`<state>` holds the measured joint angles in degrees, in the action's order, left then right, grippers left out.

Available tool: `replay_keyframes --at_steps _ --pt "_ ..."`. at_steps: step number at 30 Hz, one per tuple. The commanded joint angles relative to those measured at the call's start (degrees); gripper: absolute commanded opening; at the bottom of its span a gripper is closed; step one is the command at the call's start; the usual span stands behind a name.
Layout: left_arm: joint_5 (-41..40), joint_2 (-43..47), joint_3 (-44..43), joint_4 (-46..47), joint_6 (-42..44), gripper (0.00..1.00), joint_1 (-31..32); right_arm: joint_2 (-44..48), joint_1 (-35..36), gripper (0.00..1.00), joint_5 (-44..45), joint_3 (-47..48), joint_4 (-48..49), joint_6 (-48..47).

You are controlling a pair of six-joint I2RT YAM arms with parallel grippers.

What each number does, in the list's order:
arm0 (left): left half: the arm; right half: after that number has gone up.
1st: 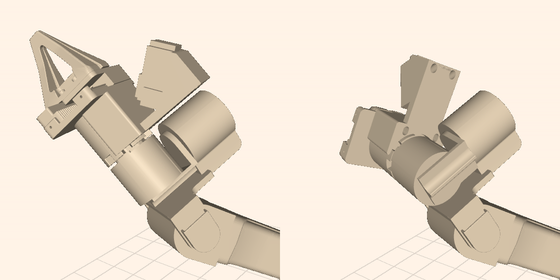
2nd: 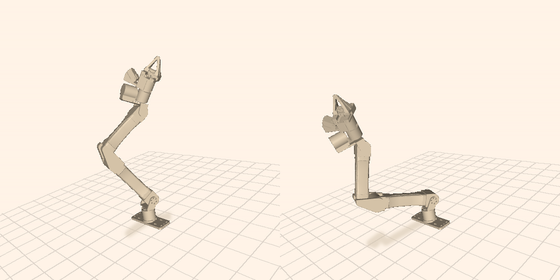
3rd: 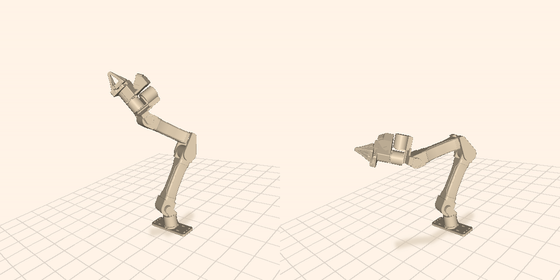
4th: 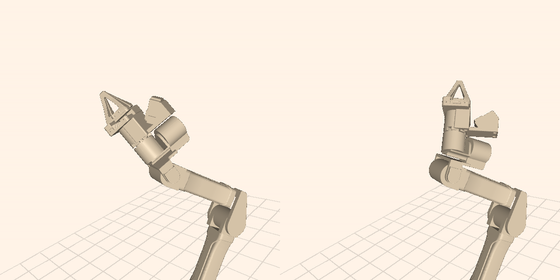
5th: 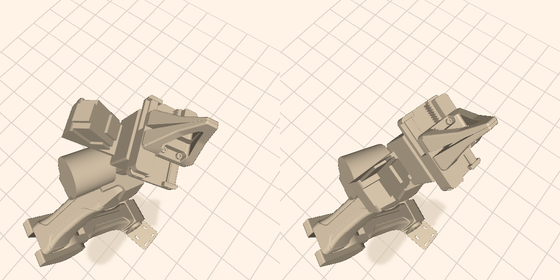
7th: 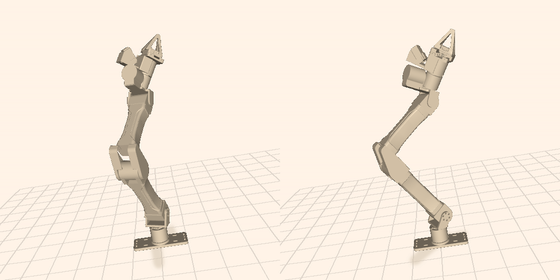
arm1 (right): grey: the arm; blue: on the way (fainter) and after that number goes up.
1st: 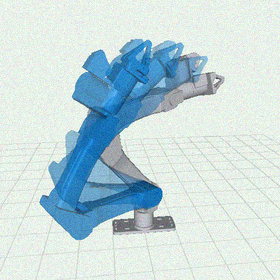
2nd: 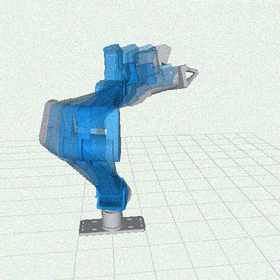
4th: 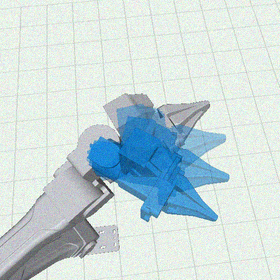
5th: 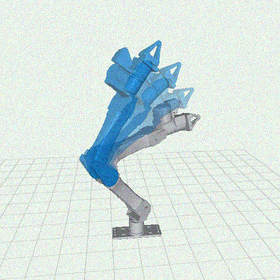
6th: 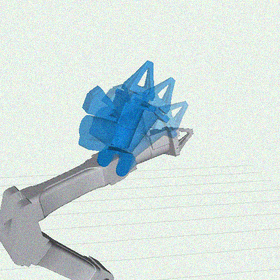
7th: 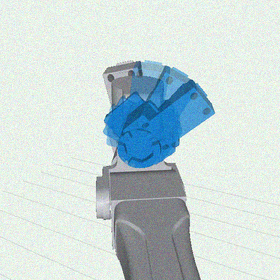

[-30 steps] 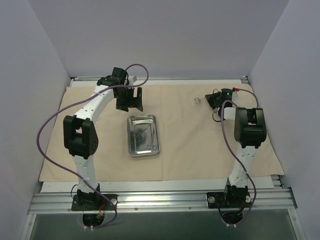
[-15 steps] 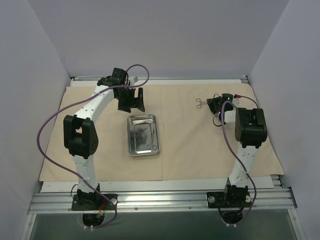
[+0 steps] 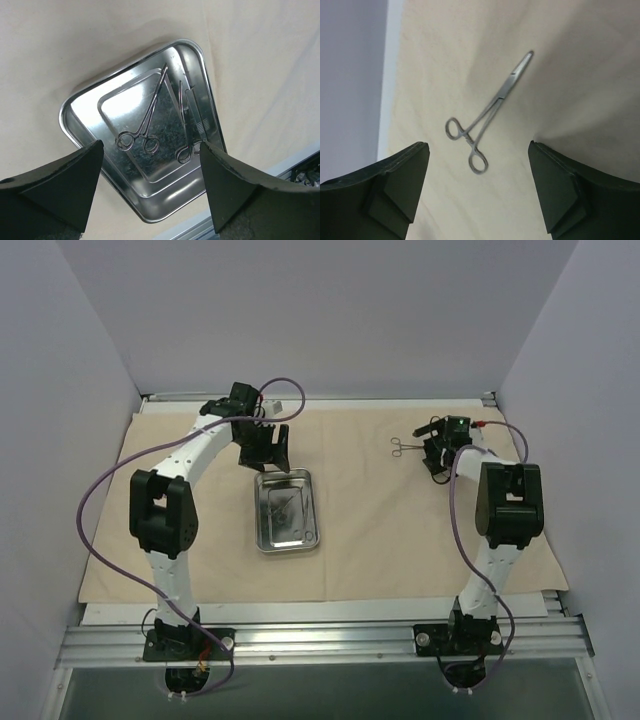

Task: Open and lay out the surgical kit
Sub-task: Place the medical item in the surgical kit.

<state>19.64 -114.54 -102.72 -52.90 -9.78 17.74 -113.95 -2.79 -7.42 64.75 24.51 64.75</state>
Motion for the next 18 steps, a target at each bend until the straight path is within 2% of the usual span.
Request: replay_keyframes --at_steps 1,3,5,9,10,12,15,18 --pt "-1.7 2.4 1.6 0.5 2.2 0.84 2.2 5.2 -1.3 0.84 4.8 8.0 -27.0 -7.9" --pt "-3.5 2.3 2.7 0.3 1.9 0.80 4.0 6.2 -2.0 0.91 5.9 12.7 -36.3 -12.5" --pt "-5.0 2.3 3.9 0.3 1.3 0.77 5.3 8.0 -2.7 0.92 6.3 14.1 -40.1 -15.0" --pt "-8.0 2.5 5.7 0.0 -0.7 0.71 8.1 13.1 -2.1 0.90 2.3 13.1 -43.8 -20.9" --pt "-9.1 2.6 5.9 -0.7 -1.5 0.65 8.9 15.1 -1.8 0.89 1.7 12.6 -44.7 -23.0" --pt "-8.5 2.6 7.3 -2.3 -4.9 0.59 9.2 17.5 -0.7 0.88 0.0 11.2 -46.5 -24.7" --pt "-9.9 4.2 10.2 -1.8 -10.0 0.60 10.9 23.2 -0.6 0.87 -1.6 7.3 -47.3 -26.1" --pt "-8.4 5.7 14.4 0.5 -14.2 0.64 12.6 27.3 -0.3 0.86 -3.6 5.2 -47.6 -27.0"
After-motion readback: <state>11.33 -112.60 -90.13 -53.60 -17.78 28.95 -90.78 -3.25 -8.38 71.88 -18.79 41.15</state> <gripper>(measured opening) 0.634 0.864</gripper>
